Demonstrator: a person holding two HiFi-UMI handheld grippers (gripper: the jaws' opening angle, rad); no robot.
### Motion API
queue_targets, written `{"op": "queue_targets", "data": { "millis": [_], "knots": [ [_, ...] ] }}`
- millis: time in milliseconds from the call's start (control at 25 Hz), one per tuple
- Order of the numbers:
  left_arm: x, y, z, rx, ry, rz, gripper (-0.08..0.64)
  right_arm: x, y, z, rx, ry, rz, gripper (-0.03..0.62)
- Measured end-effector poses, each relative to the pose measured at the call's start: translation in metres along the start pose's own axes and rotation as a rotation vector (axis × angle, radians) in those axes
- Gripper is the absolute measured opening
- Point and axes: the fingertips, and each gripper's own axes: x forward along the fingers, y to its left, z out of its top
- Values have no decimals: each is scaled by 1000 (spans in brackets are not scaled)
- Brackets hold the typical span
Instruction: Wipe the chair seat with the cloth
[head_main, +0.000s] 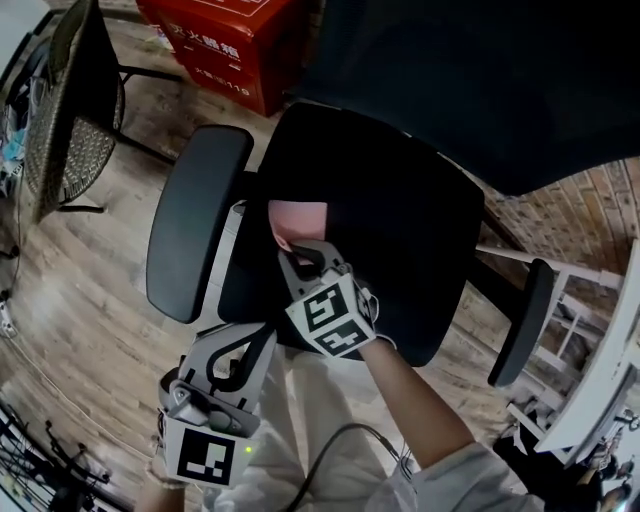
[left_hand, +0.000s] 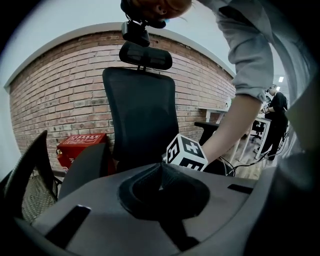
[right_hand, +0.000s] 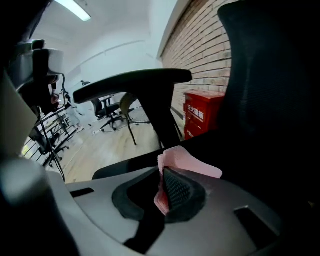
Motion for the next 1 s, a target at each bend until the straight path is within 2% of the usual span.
{"op": "queue_targets", "data": {
  "millis": [160, 360, 720, 1000],
  "knots": [
    [-10, 2, -3, -19, 3, 11, 18, 14, 28, 18, -39, -20, 73, 49],
    [-16, 6, -4, -21, 1, 18, 18, 17, 33, 17, -24, -12, 66, 49],
    [-1, 2, 1, -2, 5, -26, 18, -13, -2, -35, 106, 52, -52, 49],
    [20, -14, 11, 21, 12, -78, 18, -66, -41, -97, 278, 92, -205, 49]
  ]
}}
